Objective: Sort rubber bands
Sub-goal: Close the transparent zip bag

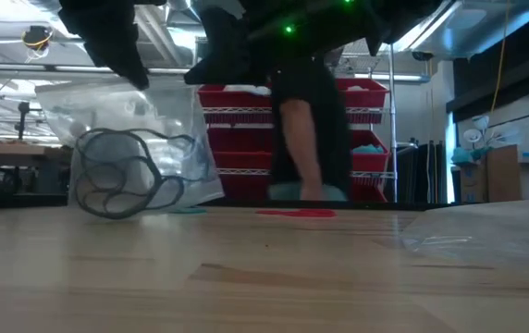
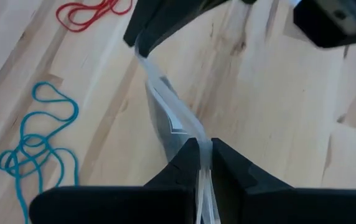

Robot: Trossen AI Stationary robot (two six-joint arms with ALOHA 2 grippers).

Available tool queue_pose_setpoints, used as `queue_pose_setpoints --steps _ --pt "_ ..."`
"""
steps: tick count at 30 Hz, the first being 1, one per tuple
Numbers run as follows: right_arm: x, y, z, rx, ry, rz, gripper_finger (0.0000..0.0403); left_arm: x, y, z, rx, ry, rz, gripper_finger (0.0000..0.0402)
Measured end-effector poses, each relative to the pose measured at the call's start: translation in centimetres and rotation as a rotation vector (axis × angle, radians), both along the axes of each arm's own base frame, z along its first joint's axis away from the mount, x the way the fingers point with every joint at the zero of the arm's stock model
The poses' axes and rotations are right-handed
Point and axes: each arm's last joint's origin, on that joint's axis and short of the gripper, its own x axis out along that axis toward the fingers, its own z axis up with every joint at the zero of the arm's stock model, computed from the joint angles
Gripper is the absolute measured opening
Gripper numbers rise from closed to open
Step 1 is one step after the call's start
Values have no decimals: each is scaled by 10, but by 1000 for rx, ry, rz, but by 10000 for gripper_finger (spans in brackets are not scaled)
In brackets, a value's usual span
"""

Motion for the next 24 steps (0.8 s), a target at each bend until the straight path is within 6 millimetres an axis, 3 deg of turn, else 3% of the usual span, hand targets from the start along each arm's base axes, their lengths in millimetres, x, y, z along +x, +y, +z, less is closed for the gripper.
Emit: queue_pose_setpoints --steps 15,24 --pt "-2 0 -7 23 72 8 0 -12 1 -6 42 143 -42 19" --pt "-3 0 -8 33 79 5 0 -30 -2 -12 33 320 -65 20"
